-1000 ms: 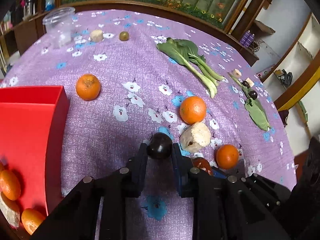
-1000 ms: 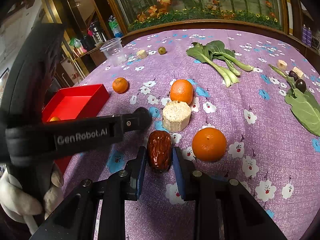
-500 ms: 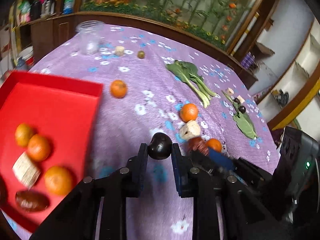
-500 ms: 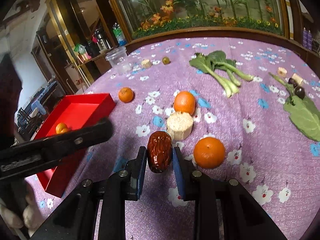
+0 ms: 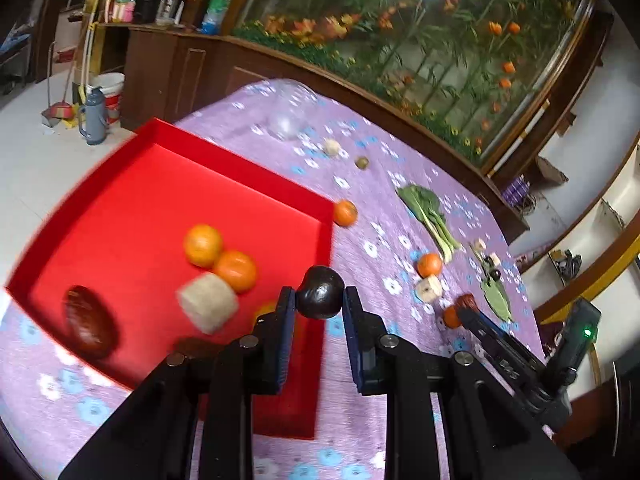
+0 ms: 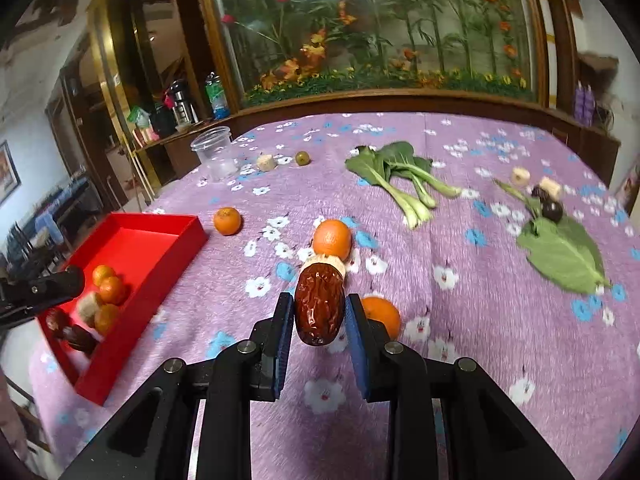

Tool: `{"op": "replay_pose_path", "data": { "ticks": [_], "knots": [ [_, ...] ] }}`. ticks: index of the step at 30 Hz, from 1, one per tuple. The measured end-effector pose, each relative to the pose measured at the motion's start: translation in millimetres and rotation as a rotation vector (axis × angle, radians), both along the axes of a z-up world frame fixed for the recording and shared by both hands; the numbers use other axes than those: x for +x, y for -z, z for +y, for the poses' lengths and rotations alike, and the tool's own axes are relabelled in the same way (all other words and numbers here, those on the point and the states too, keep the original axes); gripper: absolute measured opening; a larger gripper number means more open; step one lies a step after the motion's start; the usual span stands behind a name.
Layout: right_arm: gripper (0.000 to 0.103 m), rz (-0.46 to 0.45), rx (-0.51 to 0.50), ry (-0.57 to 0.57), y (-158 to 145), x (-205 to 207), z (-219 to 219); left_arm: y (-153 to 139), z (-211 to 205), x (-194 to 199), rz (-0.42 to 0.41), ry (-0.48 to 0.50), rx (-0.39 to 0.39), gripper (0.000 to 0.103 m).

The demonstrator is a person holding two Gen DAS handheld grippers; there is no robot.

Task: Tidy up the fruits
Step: 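Carry the plum and red date over the red tray and open both tools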

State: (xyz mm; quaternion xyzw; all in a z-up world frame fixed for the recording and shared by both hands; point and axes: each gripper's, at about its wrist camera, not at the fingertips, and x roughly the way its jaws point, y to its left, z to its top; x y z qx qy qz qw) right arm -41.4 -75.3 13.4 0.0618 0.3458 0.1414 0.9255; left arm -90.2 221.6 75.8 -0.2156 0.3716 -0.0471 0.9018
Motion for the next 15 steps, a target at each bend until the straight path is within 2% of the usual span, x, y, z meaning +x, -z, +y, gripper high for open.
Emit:
{"op": "replay_pose_path", "data": {
  "ticks": [3,7,15],
  "knots": [
    [0.029,0.024,0.038,-0.019,-6,-11,1,-3,26,-6,-0.014,-0.049,0.03,0.023],
    [0.029,0.046,0.048,-0.092,-17,-21,24,-1,53,-13,-0.016,-0.116,0.071,0.023],
    [0.029,0.082,0.086,-0.277,-32,-30,103,17,97,-25,0.002,-0.157,-0.005,0.023]
  ]
}}
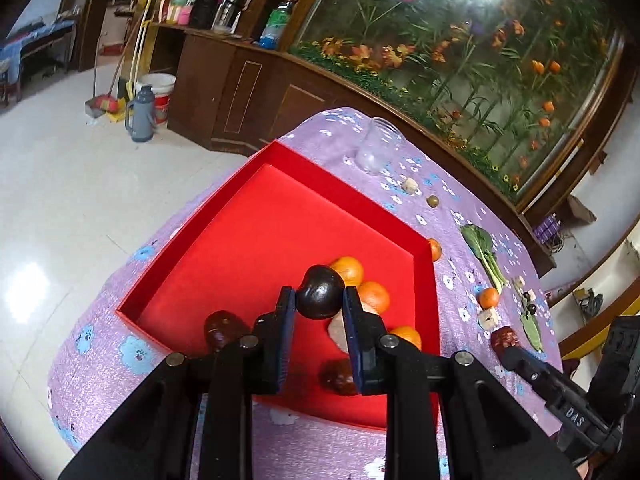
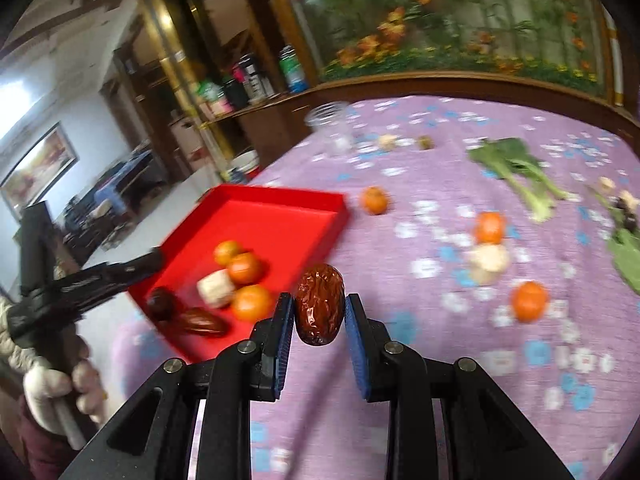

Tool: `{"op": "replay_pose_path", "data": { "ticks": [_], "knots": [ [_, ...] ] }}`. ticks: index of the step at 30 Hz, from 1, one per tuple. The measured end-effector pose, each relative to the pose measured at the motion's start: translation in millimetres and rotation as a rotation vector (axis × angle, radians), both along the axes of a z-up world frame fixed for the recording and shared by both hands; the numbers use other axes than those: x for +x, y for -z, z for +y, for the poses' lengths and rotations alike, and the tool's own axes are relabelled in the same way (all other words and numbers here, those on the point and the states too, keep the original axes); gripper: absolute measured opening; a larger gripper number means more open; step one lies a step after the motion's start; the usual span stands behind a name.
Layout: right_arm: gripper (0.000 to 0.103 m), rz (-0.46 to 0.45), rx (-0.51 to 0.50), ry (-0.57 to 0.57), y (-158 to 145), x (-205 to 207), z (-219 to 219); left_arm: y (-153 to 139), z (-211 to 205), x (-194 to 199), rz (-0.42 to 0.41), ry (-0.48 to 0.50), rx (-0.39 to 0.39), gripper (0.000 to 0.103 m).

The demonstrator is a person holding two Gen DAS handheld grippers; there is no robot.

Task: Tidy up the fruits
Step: 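Carry the plum and red date over the red tray and open both tools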

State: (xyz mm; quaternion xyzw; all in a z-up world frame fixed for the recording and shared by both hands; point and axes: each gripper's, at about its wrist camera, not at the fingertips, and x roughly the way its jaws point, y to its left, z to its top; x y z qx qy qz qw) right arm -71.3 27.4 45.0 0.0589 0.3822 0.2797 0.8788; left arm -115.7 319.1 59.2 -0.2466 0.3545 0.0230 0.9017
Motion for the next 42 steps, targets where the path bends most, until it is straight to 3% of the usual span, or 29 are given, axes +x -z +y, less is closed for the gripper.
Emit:
{"op": "replay_pose_path", "data": {
  "ticks": [5,20,25,28,33,37,42],
  "knots": [
    [0.029,0.003,-0.042,-0.06,-1,5,40,6,6,6,0.01,0.011,0.0,0.023],
    [0.029,0.115,-0.116,-0.049,30,73,100,23,20,34,0.053,0.018,-0.024,0.023],
    [0.029,0.118,-0.139,-0.038,40,84,110,23,29,27,0.031,-0.001,-0.046,0.033],
    [0.03,0.114,-0.14,-0.034,41,85,110,18,26,23,0.019,-0.009,-0.042,0.046],
    [0.033,0.105,-0.109,-0.021,35,77,98,5,16,14,-0.01,-0.005,-0.024,0.049],
    [0.039,0.088,-0.073,0.004,26,60,78,-5,2,10,-0.02,0.012,0.005,0.057],
    [0.045,0.067,-0.034,0.063,20,39,43,-15,-29,8,-0.01,0.056,0.073,0.057]
  ]
}}
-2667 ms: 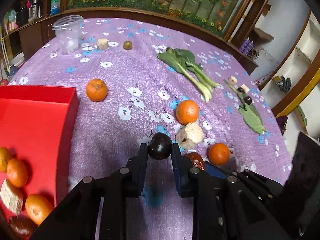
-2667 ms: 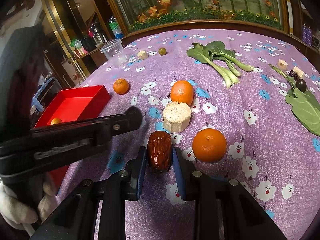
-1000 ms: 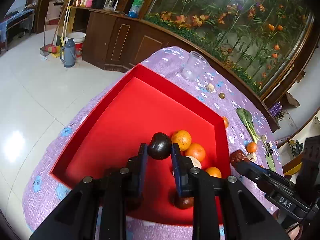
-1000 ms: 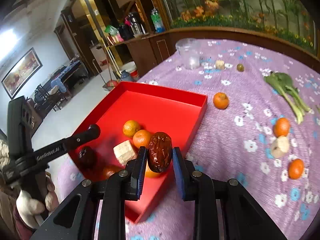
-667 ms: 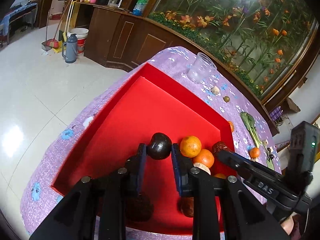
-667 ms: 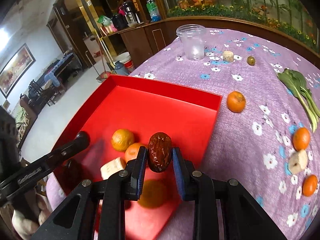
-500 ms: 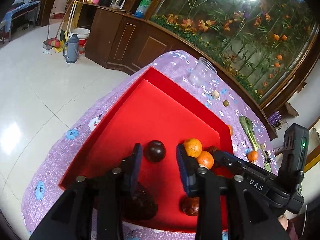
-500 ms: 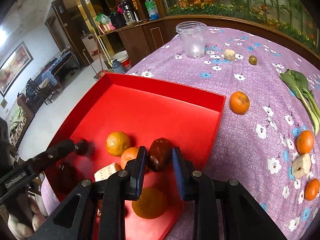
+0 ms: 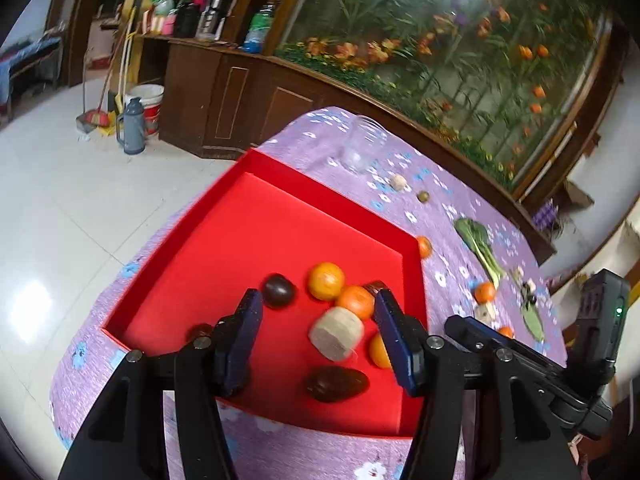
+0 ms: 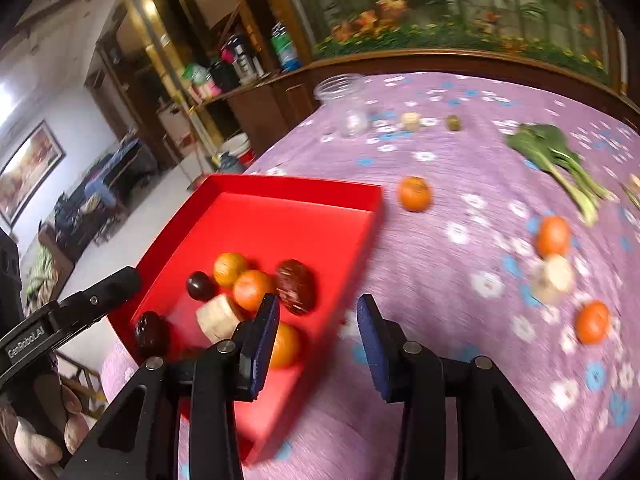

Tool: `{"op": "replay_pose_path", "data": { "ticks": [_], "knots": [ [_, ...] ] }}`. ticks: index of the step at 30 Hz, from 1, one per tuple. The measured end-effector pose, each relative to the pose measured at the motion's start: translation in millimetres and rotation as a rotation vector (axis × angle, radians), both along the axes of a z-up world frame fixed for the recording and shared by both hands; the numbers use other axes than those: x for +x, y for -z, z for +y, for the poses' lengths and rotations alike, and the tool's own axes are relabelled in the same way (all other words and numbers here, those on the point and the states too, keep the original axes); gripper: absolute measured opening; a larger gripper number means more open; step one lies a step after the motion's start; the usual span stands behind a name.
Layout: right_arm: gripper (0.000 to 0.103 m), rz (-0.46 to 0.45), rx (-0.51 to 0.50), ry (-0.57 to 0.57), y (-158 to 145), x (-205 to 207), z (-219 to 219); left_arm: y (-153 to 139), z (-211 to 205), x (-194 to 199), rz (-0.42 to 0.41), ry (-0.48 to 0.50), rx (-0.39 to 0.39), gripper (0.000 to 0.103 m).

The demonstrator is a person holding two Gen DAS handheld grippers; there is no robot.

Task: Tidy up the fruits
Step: 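Carry the plum and red date over the red tray and open both tools, then move both open tools back over the remaining fruits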

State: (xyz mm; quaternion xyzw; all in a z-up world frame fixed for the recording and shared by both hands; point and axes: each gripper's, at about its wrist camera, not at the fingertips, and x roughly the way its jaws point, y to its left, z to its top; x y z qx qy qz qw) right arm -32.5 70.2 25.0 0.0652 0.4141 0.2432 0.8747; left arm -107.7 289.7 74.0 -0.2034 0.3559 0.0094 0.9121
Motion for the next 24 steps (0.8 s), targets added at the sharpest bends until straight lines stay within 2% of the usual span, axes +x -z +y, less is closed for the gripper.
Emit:
{"op": "replay_pose_path", "data": {
  "ticks": [4,10,19,24],
  "knots": [
    [0.046,-0.014,-0.003,0.057,-1,-16,-29,-9,-33,-2,-0.003,0.041,0.091,0.058],
    [0.054,-0.051,-0.012,0.121,-4,-36,-59,-19,-77,-13,-0.02,0.09,0.221,0.059],
    [0.054,-0.049,0.031,0.173,1,-60,-95,-25,-117,-29,-0.024,0.116,0.345,0.06],
    [0.059,-0.071,0.033,0.192,0,-70,-107,-26,-140,-34,-0.031,0.142,0.408,0.063]
  ]
}}
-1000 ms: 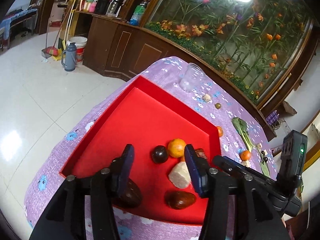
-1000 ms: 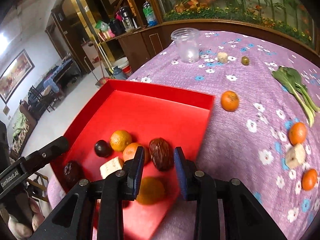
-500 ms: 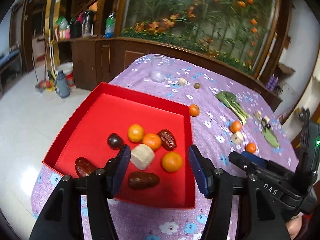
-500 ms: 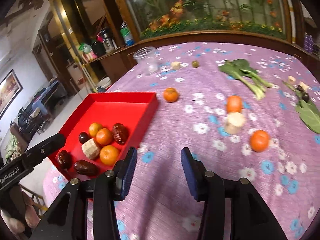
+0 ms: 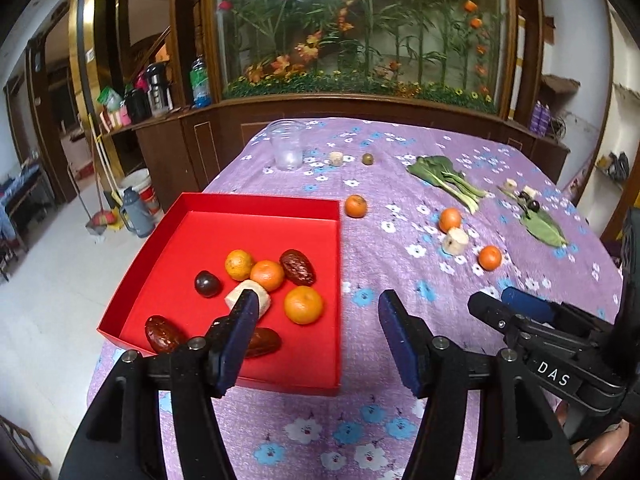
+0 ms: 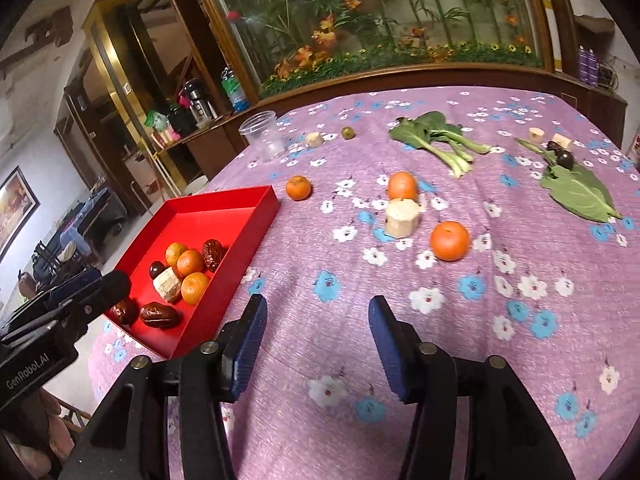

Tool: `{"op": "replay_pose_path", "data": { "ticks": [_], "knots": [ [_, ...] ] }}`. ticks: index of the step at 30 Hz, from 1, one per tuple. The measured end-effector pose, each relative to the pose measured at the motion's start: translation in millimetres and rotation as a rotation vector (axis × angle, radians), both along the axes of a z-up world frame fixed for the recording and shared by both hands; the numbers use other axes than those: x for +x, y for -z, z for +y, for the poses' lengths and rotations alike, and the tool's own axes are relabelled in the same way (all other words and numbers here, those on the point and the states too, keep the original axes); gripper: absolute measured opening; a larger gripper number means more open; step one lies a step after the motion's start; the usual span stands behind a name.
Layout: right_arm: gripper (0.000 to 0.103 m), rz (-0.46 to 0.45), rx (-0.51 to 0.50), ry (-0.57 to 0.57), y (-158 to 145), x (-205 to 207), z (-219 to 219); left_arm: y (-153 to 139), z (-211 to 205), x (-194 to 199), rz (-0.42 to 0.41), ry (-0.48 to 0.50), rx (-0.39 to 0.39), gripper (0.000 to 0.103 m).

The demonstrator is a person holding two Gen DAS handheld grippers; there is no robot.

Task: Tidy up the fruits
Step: 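Move both open tools back over the remaining fruits, then grasp a mandarin with the left tool while the right tool grasps an orange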

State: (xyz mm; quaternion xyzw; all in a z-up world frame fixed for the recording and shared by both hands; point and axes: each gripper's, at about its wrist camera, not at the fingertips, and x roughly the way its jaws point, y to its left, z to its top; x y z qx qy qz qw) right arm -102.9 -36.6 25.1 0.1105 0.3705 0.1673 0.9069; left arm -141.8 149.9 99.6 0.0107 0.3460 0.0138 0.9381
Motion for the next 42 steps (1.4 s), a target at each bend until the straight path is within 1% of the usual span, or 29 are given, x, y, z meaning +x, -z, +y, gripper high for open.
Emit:
{"op": "replay_pose_path", "data": {
  "ticks": [3,8,16,21,22,24,28,31,35,37,39,42],
  "knots": [
    [0.059,-0.011,0.002,0.007,0,-6,-6,1,-11,-1,-0.001,0.018,0.026,0.067],
    [0.063,-0.013,0.014,0.02,3,-10,-15,6,-22,1,0.015,0.036,0.042,0.068],
    [0.064,0.003,0.031,0.039,11,-8,-26,17,-30,5,0.048,0.048,0.059,0.069],
    [0.064,0.021,0.041,0.05,18,-5,-34,28,-35,14,0.082,0.062,0.053,0.069],
    [0.064,0.026,0.044,0.051,19,-4,-35,30,-35,16,0.091,0.069,0.045,0.069],
    [0.064,0.039,0.051,0.054,18,-3,-39,35,-34,21,0.12,0.085,0.005,0.069],
    [0.064,0.015,0.032,0.079,8,-3,-55,37,-29,27,0.129,0.09,-0.052,0.069],
    [0.065,0.012,-0.01,0.116,4,-2,-78,36,-23,32,0.127,0.091,-0.105,0.069],
    [0.065,0.037,-0.066,0.153,8,10,-98,42,-23,47,0.163,0.114,-0.185,0.069],
    [0.065,0.052,-0.069,0.142,9,20,-102,44,-26,55,0.181,0.133,-0.221,0.069],
    [0.065,0.058,-0.056,0.098,8,35,-96,43,-29,64,0.196,0.15,-0.258,0.069],
    [0.064,0.051,-0.04,0.035,7,58,-83,37,-32,77,0.181,0.15,-0.266,0.069]
  ]
}}
